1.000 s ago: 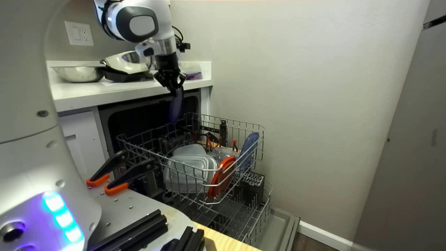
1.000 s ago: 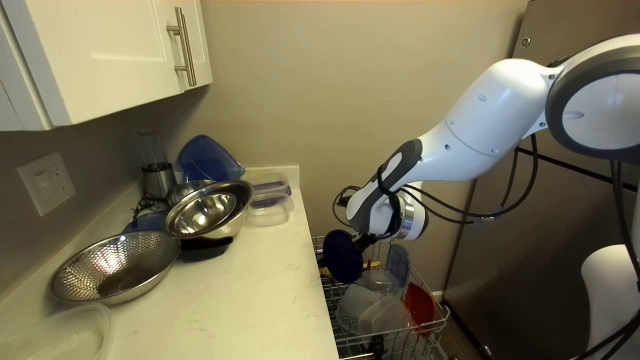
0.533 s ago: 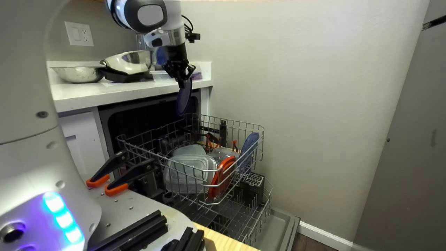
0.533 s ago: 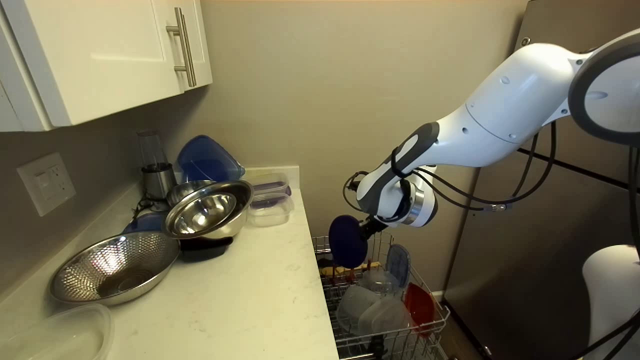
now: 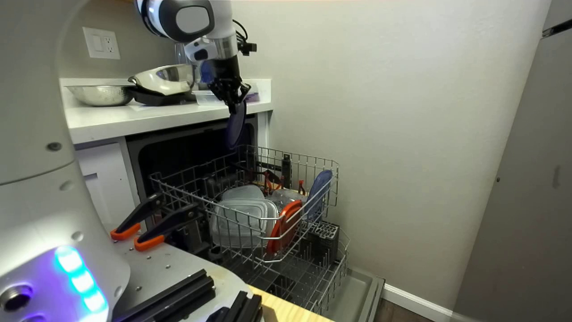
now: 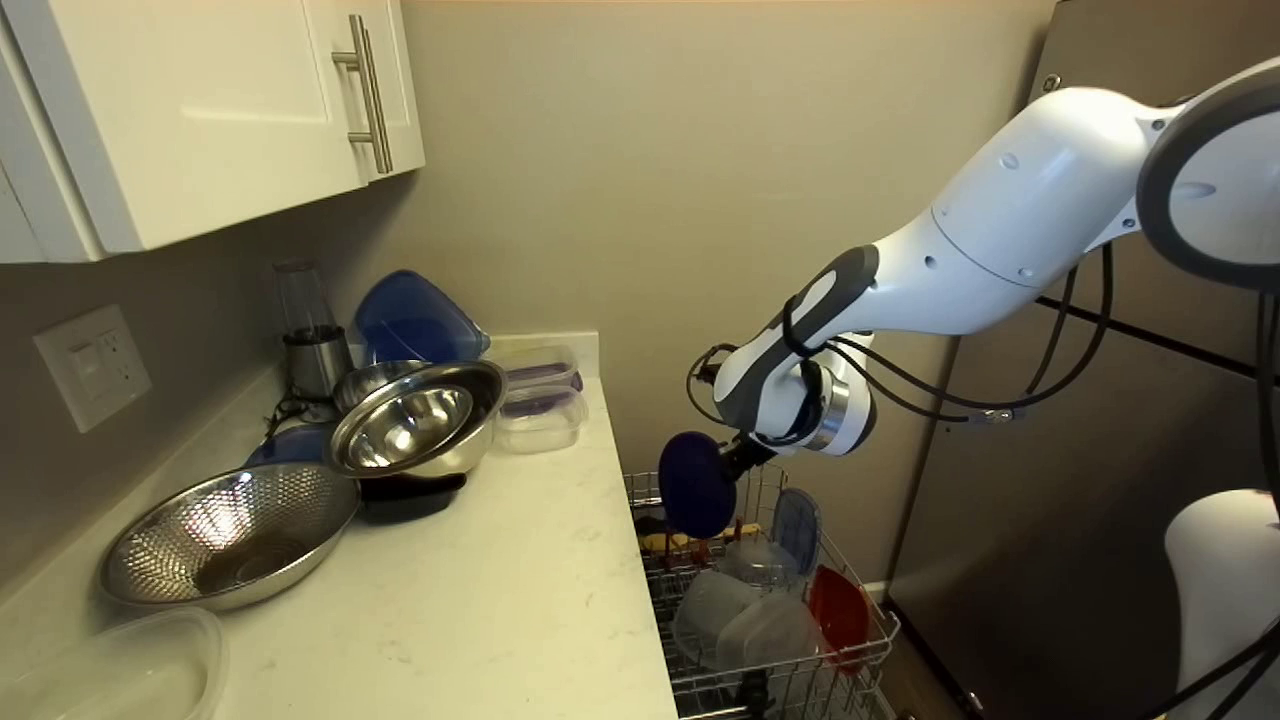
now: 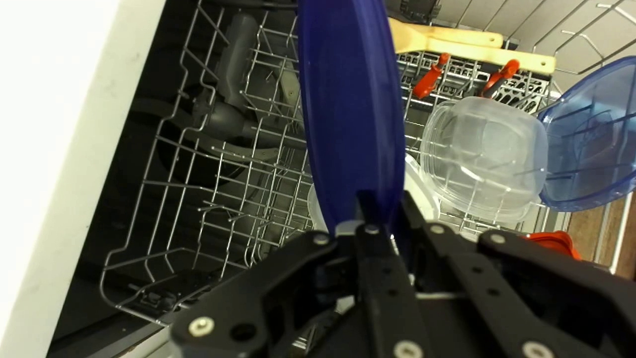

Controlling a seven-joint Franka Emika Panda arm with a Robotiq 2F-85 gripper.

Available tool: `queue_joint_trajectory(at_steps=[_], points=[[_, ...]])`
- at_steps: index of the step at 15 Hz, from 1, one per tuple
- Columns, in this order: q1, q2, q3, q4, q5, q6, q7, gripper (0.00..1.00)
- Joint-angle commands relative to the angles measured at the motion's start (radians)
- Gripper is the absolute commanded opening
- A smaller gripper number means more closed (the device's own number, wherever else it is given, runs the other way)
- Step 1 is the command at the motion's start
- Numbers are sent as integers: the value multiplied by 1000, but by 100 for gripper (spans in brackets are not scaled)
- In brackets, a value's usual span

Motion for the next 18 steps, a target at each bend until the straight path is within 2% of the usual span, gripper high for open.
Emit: queue_joint_trajectory(at_steps=[1, 5, 9, 14, 18], points=[[-1, 18, -15, 11, -5, -14, 0, 4], [11, 90, -77, 22, 27, -37, 0, 4], [53, 181, -184, 32, 61, -71, 0, 4], [131, 277, -312, 59, 134, -152, 0, 4], [193, 363, -386, 102, 201, -237, 0, 3]])
